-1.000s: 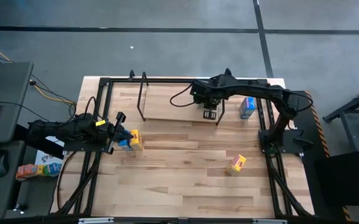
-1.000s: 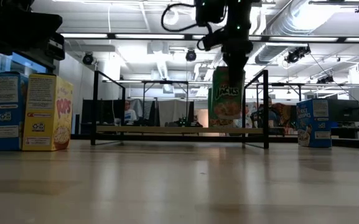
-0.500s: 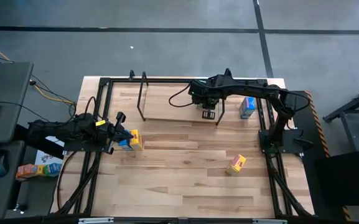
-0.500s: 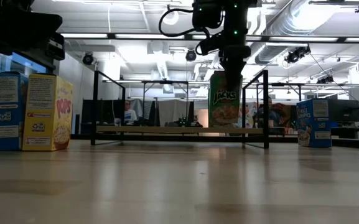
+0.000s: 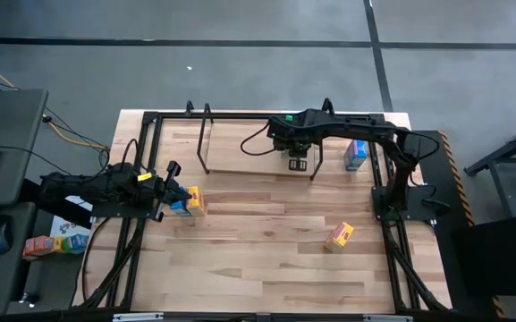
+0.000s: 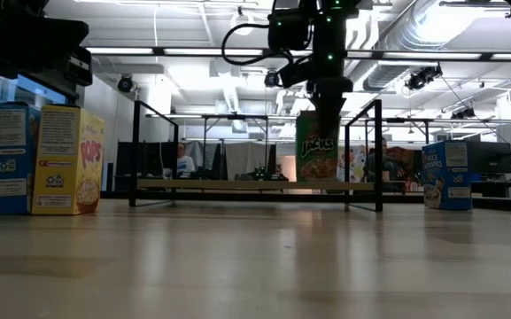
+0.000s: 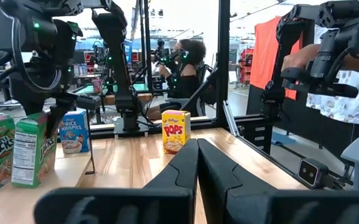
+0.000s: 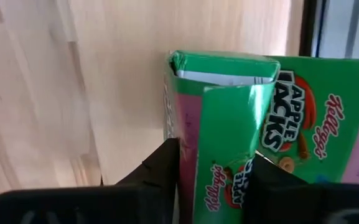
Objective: Stack cereal on shelf
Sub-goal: Put the green cereal box on the shelf, then put the right blue cereal box on the shelf
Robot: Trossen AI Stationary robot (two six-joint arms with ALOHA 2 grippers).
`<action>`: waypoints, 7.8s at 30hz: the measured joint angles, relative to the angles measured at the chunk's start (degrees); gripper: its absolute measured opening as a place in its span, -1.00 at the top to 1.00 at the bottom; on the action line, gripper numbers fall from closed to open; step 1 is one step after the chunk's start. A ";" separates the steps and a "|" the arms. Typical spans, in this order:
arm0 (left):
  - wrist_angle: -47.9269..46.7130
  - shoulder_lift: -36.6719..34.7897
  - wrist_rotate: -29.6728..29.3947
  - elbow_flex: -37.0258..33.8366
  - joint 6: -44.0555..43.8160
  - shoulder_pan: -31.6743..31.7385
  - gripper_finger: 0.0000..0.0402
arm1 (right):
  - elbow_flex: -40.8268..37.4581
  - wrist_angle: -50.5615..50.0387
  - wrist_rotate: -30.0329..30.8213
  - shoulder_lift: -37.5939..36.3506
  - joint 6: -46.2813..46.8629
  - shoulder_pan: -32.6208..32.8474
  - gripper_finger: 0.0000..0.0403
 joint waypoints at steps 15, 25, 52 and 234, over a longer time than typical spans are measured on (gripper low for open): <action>-0.04 -0.01 0.00 0.00 0.00 -0.01 1.00 | 1.16 -0.64 1.62 -0.22 0.62 0.00 -0.11; -0.04 0.00 0.00 0.00 0.00 0.00 1.00 | 12.65 -7.16 3.05 -0.35 3.14 0.05 -0.13; -0.04 -0.02 0.00 0.01 -0.01 -0.01 1.00 | -41.91 48.40 7.77 -46.72 17.44 24.89 -0.13; -0.02 0.00 0.00 0.00 0.00 0.00 1.00 | -6.75 47.21 -17.30 1.83 -8.45 -7.02 0.52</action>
